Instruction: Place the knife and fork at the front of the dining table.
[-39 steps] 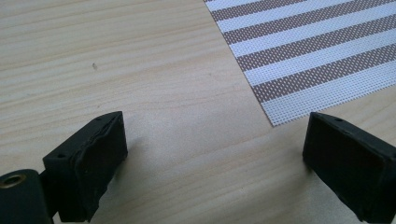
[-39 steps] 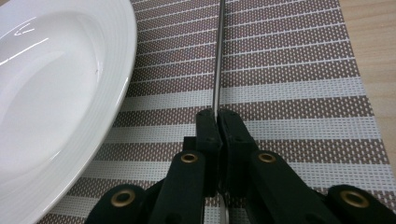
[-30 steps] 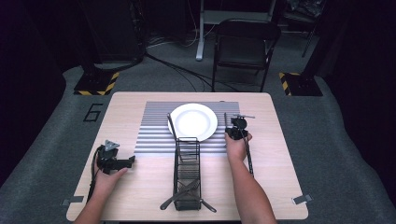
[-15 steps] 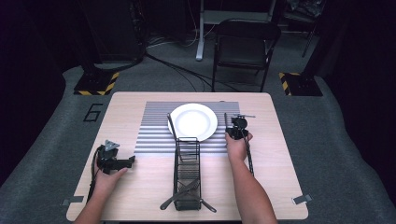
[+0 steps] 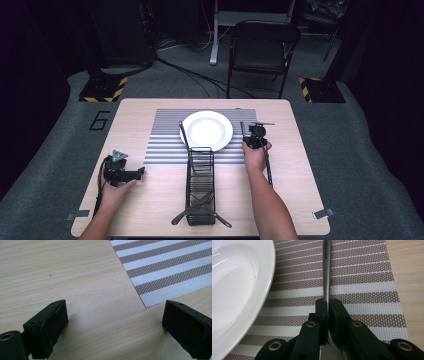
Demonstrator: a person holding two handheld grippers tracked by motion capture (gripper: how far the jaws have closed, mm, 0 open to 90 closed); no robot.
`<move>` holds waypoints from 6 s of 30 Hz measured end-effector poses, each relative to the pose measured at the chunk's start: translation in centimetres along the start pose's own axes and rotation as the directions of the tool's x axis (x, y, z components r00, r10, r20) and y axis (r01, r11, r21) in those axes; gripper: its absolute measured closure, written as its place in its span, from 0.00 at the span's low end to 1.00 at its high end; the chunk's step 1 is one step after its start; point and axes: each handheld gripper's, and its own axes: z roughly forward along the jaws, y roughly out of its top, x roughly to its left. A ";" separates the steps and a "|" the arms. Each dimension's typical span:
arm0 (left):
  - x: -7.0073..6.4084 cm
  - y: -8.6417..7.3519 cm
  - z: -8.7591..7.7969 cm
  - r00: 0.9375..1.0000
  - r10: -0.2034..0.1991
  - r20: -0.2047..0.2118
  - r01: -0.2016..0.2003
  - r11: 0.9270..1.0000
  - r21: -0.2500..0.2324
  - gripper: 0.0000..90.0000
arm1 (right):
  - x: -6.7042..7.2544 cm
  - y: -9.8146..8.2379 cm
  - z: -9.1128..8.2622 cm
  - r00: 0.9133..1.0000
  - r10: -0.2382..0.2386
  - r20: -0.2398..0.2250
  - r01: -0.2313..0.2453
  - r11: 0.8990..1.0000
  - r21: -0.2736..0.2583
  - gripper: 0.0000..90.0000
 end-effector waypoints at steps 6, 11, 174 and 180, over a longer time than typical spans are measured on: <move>0.0 0.0 0.0 1.000 0.000 0.000 0.000 1.000 0.000 0.07 | 0.0 -0.1 0.0 1.000 -0.001 -0.008 0.001 1.000 -0.003 0.93; 0.0 0.0 0.0 1.000 0.001 0.000 -0.001 1.000 0.000 0.07 | -0.1 0.0 -0.5 1.000 -0.006 -0.008 0.006 1.000 -0.028 0.90; -17.1 12.9 -5.9 0.901 0.243 0.361 -0.202 0.968 -0.148 0.91 | -3.7 -7.4 -9.7 0.929 -0.345 -0.133 0.339 0.939 -0.064 0.62; -17.7 13.0 -5.6 0.897 0.255 0.361 -0.210 0.965 -0.160 0.91 | -3.8 -7.4 -9.7 0.934 -0.333 -0.129 0.328 0.943 -0.059 0.62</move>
